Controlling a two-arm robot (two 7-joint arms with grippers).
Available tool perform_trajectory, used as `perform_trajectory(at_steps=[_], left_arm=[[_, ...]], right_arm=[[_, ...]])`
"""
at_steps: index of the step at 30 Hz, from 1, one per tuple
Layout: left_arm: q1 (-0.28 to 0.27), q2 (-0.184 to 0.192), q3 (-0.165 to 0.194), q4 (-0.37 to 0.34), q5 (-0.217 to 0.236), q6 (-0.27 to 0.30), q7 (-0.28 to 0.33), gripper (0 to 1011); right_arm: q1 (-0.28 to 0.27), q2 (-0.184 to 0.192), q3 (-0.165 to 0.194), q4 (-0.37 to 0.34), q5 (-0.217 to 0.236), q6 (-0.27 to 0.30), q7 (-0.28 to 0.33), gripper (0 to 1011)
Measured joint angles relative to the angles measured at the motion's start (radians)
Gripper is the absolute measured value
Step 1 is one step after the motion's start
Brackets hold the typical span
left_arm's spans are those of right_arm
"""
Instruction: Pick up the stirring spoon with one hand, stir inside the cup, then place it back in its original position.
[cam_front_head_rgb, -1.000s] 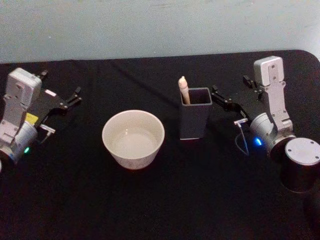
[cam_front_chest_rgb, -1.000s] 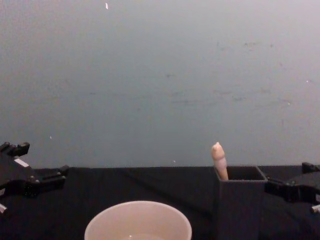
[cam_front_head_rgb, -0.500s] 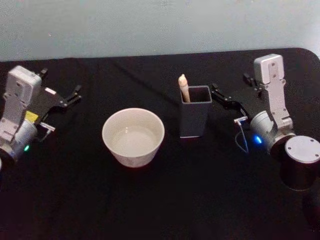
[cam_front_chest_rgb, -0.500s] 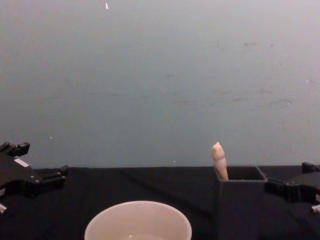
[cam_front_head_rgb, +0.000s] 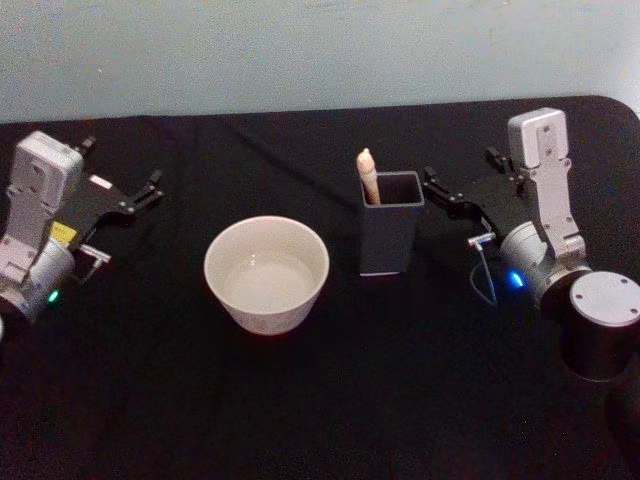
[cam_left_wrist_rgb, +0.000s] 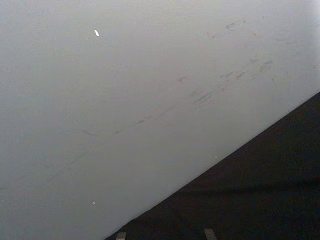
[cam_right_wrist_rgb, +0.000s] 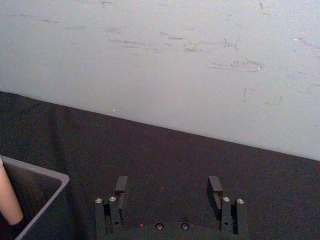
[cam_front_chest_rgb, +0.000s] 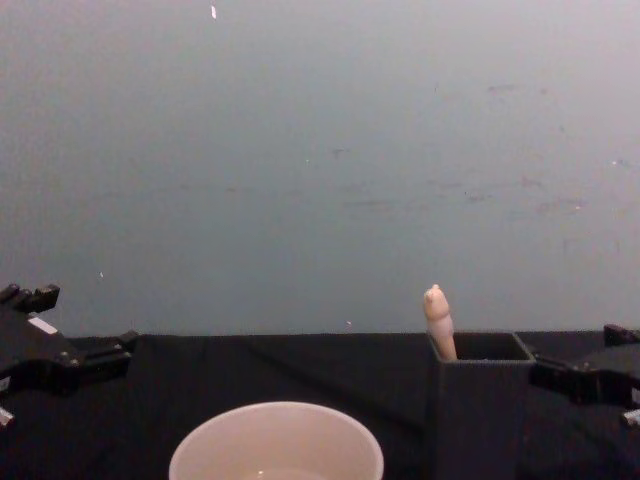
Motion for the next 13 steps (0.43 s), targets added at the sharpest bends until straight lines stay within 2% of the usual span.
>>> perform_trajectory(at_steps=[13], left_arm=[[0.0, 0.0, 0.0, 0.0, 0.0, 0.0, 0.0, 1001]], right_arm=[[0.0, 0.0, 0.0, 0.0, 0.0, 0.0, 0.0, 1000]])
